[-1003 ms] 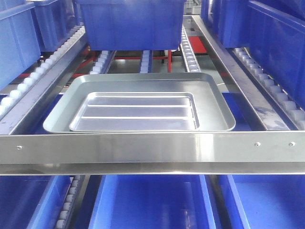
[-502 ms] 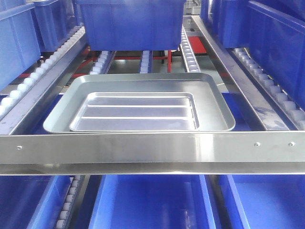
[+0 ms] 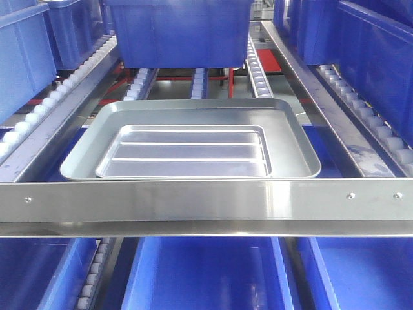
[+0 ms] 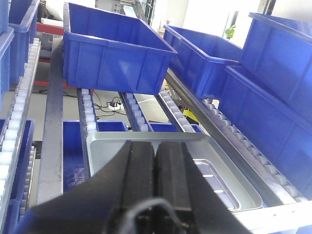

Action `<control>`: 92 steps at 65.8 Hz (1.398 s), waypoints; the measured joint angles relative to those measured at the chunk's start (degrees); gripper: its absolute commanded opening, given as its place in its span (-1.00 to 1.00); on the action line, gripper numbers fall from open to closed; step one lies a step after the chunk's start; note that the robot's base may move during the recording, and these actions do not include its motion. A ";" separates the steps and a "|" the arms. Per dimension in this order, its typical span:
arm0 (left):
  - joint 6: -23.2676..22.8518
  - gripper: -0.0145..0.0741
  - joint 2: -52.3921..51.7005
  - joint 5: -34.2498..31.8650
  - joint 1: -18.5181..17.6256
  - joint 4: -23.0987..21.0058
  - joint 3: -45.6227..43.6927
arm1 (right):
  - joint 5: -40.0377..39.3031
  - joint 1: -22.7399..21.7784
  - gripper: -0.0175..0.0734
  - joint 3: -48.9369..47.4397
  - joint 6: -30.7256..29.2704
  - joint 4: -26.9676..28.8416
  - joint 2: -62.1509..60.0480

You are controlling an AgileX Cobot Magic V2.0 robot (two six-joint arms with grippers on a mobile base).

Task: Grab silver tray and stack on right shelf

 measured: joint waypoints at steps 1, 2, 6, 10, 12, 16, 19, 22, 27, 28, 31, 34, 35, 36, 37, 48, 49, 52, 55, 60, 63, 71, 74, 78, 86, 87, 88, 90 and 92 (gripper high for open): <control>0.00 -0.88 0.00 0.00 0.00 0.00 0.00 | 0.00 0.00 -0.51 0.00 0.00 0.00 0.00; 0.00 -0.88 0.00 0.00 0.00 0.00 0.00 | 0.00 0.00 -0.51 0.00 0.00 0.00 0.00; 0.00 -0.88 0.00 0.00 0.00 0.00 0.00 | 0.00 0.00 -0.51 0.00 0.00 0.00 0.00; 0.00 -0.88 0.00 0.00 0.00 0.00 0.00 | 0.00 0.00 -0.51 0.00 0.00 0.00 0.00; 0.00 -0.88 0.00 0.00 0.00 0.00 0.00 | 0.00 0.00 -0.51 0.00 0.00 0.00 0.00; 0.00 -0.88 0.00 0.00 0.00 0.00 0.05 | 0.00 0.00 -0.51 0.00 0.00 0.00 0.00; 0.00 -0.88 0.00 -0.11 0.00 0.00 0.15 | 0.00 0.00 -0.51 0.00 0.00 0.00 0.00; 0.00 -0.88 0.00 -0.33 0.00 0.00 0.71 | 0.00 0.00 -0.51 0.00 0.00 0.09 0.00; 1.16 -0.88 -0.62 -0.62 0.60 -2.42 2.02 | 0.00 0.00 -0.51 0.00 0.00 0.09 0.00; 2.41 -0.88 -1.02 -0.77 1.04 -3.69 2.47 | 0.00 0.00 -0.51 0.00 0.00 0.09 0.00; 8.84 -0.88 -2.44 -2.29 2.35 -7.99 4.00 | 0.00 0.00 -0.51 0.00 0.00 0.09 0.00; 17.18 -0.88 -4.20 -4.93 4.37 -12.90 6.10 | 0.00 0.00 -0.51 0.00 0.00 0.09 0.00; 19.99 -0.88 -4.90 -6.02 5.25 -14.04 7.00 | 0.00 0.00 -0.51 0.00 0.00 0.09 0.00; 21.56 -0.88 -5.37 -6.65 5.88 -15.59 7.60 | 0.00 0.00 -0.51 0.00 0.00 0.09 0.00; 23.49 -0.88 -6.07 -7.52 6.86 -16.40 8.19 | 0.00 0.00 -0.51 0.00 0.00 0.09 0.00; 28.98 -0.88 -11.09 -7.70 16.27 -19.09 14.97 | 0.00 0.00 -0.51 0.00 0.00 0.09 0.00; 28.98 -0.88 -11.41 -7.35 16.89 -18.96 15.35 | 0.00 0.00 -0.51 0.00 0.00 0.09 0.00; 27.61 -0.88 -12.60 -5.66 19.26 -17.99 16.30 | 0.00 0.00 -0.51 0.00 0.00 0.09 0.00; 26.07 -0.88 -13.03 -5.01 21.08 -16.85 16.74 | 0.11 0.00 -0.51 0.00 0.00 0.09 0.00; 23.47 -0.88 -13.42 -5.12 23.22 -14.85 16.73 | 0.11 0.00 -0.51 0.00 0.00 0.09 0.00; 22.53 -0.88 -13.43 -5.01 23.41 -13.95 16.77 | 0.21 0.00 -0.51 0.00 0.00 0.09 0.00; 21.90 -0.88 -13.43 -4.79 23.31 -12.94 16.77 | 0.34 0.00 -0.51 0.00 0.00 0.09 0.00; 21.78 -0.88 -13.43 -4.79 22.89 -12.53 16.77 | 0.34 0.00 -0.51 0.00 0.00 0.09 0.00; 21.68 -0.88 -13.54 -4.75 22.08 -12.53 16.77 | 0.34 0.00 -0.51 0.00 0.00 0.09 0.00; 21.58 -0.88 -13.53 -4.75 21.38 -12.53 16.77 | 0.34 0.00 -0.51 0.00 0.00 0.09 0.00; 21.58 -0.88 -13.53 -4.75 21.38 -12.53 16.77 | 0.34 0.00 -0.51 0.00 0.00 0.09 0.00; 21.58 -0.88 -13.53 -4.75 21.38 -12.53 16.77 | 0.34 0.00 -0.51 0.00 0.00 0.09 0.00; 21.58 -0.88 -13.53 -4.75 21.38 -12.53 16.77 | 0.34 0.00 -0.51 0.00 0.00 0.09 0.00; 21.58 -0.88 -13.53 -4.75 21.38 -12.53 16.77 | 0.34 0.00 -0.51 0.00 0.00 0.09 0.00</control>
